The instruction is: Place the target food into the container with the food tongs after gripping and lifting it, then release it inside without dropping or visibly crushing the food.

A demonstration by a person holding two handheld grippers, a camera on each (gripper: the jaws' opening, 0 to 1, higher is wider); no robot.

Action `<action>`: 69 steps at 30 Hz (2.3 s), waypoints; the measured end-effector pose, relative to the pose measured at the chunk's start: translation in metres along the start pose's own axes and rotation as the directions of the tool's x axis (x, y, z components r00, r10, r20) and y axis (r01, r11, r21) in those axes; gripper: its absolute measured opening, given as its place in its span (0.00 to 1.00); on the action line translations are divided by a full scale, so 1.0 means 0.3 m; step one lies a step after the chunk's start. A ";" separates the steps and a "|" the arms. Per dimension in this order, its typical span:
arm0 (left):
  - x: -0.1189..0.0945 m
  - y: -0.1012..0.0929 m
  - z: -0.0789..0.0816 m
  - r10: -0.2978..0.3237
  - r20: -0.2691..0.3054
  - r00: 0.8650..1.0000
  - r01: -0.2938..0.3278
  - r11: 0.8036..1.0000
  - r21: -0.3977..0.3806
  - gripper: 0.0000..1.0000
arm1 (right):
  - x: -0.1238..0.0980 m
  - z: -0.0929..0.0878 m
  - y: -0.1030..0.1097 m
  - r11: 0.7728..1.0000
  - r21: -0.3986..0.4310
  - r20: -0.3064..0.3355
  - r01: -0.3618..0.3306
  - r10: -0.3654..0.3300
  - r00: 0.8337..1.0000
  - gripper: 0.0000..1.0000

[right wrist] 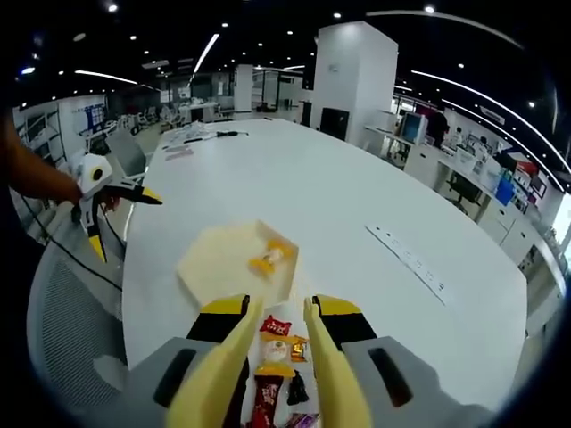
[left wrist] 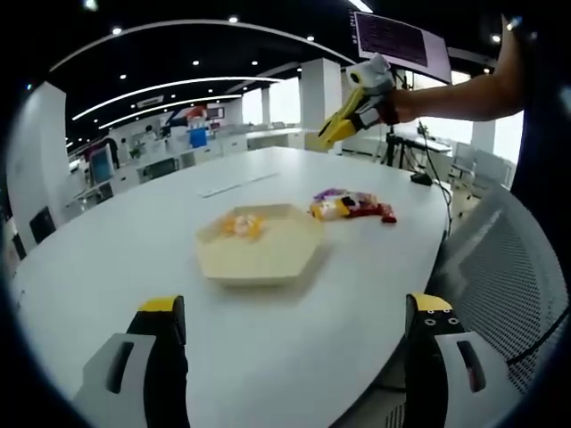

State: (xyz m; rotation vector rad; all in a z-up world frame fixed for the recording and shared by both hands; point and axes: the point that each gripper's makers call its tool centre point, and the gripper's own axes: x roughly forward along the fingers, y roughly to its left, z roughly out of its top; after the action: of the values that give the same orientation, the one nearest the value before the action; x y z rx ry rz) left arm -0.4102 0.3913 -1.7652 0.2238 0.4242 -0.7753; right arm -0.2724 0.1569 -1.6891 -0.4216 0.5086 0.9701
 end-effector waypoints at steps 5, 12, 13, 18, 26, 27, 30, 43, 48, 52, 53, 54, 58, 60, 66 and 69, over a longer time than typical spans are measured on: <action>-0.001 -0.001 -0.001 -0.001 -0.004 1.000 0.001 1.000 0.010 0.99 | -0.011 -0.015 -0.005 1.000 -0.002 -0.007 0.004 -0.004 1.000 0.27; 0.000 -0.004 -0.007 -0.006 -0.014 1.000 0.007 1.000 0.017 0.99 | -0.012 -0.026 -0.010 1.000 0.003 -0.011 0.005 -0.005 1.000 0.27; 0.001 -0.004 -0.007 -0.007 -0.014 1.000 0.008 1.000 0.015 0.99 | -0.010 -0.027 -0.009 1.000 0.003 -0.011 0.005 -0.004 1.000 0.27; 0.002 -0.004 -0.011 -0.009 -0.019 1.000 0.009 1.000 0.016 0.99 | 0.002 -0.040 -0.010 1.000 0.002 -0.015 0.003 -0.003 1.000 0.27; -0.001 0.015 -0.009 0.022 -0.017 1.000 -0.022 0.999 0.026 1.00 | 0.021 -0.077 -0.027 1.000 0.018 -0.009 0.025 -0.025 1.000 0.27; 0.000 0.013 -0.010 0.020 -0.018 1.000 -0.020 0.999 0.026 1.00 | 0.025 -0.083 -0.027 0.999 0.025 -0.005 0.023 -0.023 1.000 0.27; 0.002 0.009 -0.013 0.015 -0.022 1.000 -0.015 1.000 0.021 1.00 | 0.035 -0.103 -0.026 0.999 0.029 -0.012 0.023 -0.022 1.000 0.27; -0.001 0.017 -0.017 0.025 -0.023 0.999 -0.025 1.000 -0.002 1.00 | 0.084 -0.161 -0.017 1.000 0.018 0.010 -0.010 0.010 1.000 0.27; -0.002 0.021 -0.019 0.028 -0.024 0.999 -0.028 1.000 -0.007 1.00 | 0.103 -0.183 -0.009 1.000 0.023 -0.001 -0.018 0.018 1.000 0.28; -0.001 0.023 -0.022 0.030 -0.025 0.999 -0.030 0.999 -0.011 1.00 | 0.122 -0.208 -0.001 0.999 0.028 -0.015 -0.025 0.025 1.000 0.28; -0.002 0.022 -0.022 0.030 -0.025 0.999 -0.030 0.999 -0.013 1.00 | 0.127 -0.214 0.001 0.999 0.031 -0.017 -0.026 0.027 1.000 0.28; -0.002 0.023 -0.022 0.030 -0.025 0.999 -0.031 0.999 -0.013 1.00 | 0.131 -0.218 0.005 0.999 0.036 -0.018 -0.028 0.028 0.999 0.28; -0.001 0.024 -0.022 0.032 -0.026 0.999 -0.032 0.999 -0.016 1.00 | 0.154 -0.243 0.012 0.999 0.044 -0.034 -0.028 0.030 0.999 0.28; -0.001 0.025 -0.022 0.032 -0.026 0.999 -0.032 0.999 -0.018 1.00 | 0.165 -0.256 0.015 0.998 0.048 -0.043 -0.032 0.034 0.998 0.28; 0.000 0.028 -0.023 0.034 -0.027 0.999 -0.035 0.999 -0.022 1.00 | 0.195 -0.304 0.021 0.997 0.066 -0.076 -0.038 0.043 0.996 0.28; 0.001 0.029 -0.024 0.035 -0.027 0.999 -0.036 0.999 -0.024 1.00 | 0.210 -0.322 0.027 0.996 0.079 -0.085 -0.042 0.048 0.995 0.28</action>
State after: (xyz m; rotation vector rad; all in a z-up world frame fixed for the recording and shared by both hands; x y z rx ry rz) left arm -0.4059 0.3997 -1.7714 0.2184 0.4538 -0.7329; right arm -0.2710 0.1497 -1.8044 -0.3853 0.6349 0.9750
